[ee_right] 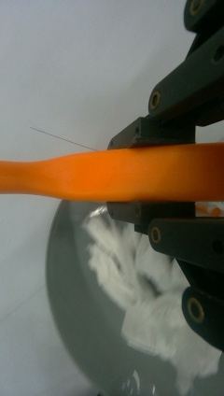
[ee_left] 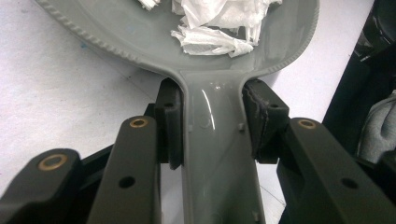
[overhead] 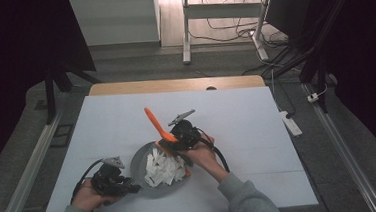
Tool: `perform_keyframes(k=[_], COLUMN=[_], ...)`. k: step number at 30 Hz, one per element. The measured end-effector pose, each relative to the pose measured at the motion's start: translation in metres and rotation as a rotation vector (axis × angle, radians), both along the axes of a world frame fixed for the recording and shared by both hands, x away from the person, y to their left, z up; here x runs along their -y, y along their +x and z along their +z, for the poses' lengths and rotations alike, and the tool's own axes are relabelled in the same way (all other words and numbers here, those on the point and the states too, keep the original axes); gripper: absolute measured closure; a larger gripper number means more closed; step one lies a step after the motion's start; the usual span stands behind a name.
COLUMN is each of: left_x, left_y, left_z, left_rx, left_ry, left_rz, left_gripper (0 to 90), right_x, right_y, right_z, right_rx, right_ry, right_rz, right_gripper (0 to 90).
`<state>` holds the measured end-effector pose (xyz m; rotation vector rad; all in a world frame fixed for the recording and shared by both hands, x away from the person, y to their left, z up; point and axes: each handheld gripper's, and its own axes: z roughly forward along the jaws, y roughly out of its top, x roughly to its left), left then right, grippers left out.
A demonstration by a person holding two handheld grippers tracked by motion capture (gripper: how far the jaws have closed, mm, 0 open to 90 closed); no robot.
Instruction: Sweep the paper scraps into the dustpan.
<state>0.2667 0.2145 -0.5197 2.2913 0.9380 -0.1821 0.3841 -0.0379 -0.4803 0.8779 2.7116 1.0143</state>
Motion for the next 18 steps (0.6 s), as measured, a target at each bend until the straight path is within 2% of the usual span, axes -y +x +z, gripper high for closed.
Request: perform_keyframes(k=[3,5,8,12,18], left_x=[0.0,0.0,0.0,0.0,0.0], left_y=[0.0,0.0,0.0,0.0,0.0], left_z=[0.0,0.0,-0.001,-0.001,-0.001], left_rx=[0.0,0.0,0.0,0.002,0.004], left_ry=[0.0,-0.001,-0.001,-0.002,-0.002], left_rz=[0.0,-0.001,0.0,0.001,0.002], left_gripper=[61.1,61.1,61.1,61.1,61.1], right_x=[-0.013,-0.019,-0.026,-0.024,-0.007], right_y=[-0.008,-0.013,-0.02,-0.023,-0.019], right_z=[0.003,0.005,0.01,0.02,0.034], right_rx=[0.002,-0.017,0.003,0.029,0.058], right_ry=[0.014,0.038,0.038,0.055,0.088], right_rz=[0.027,0.057,0.098,0.092,0.058], right_gripper=[70.4,70.4,70.4,70.4,70.4])
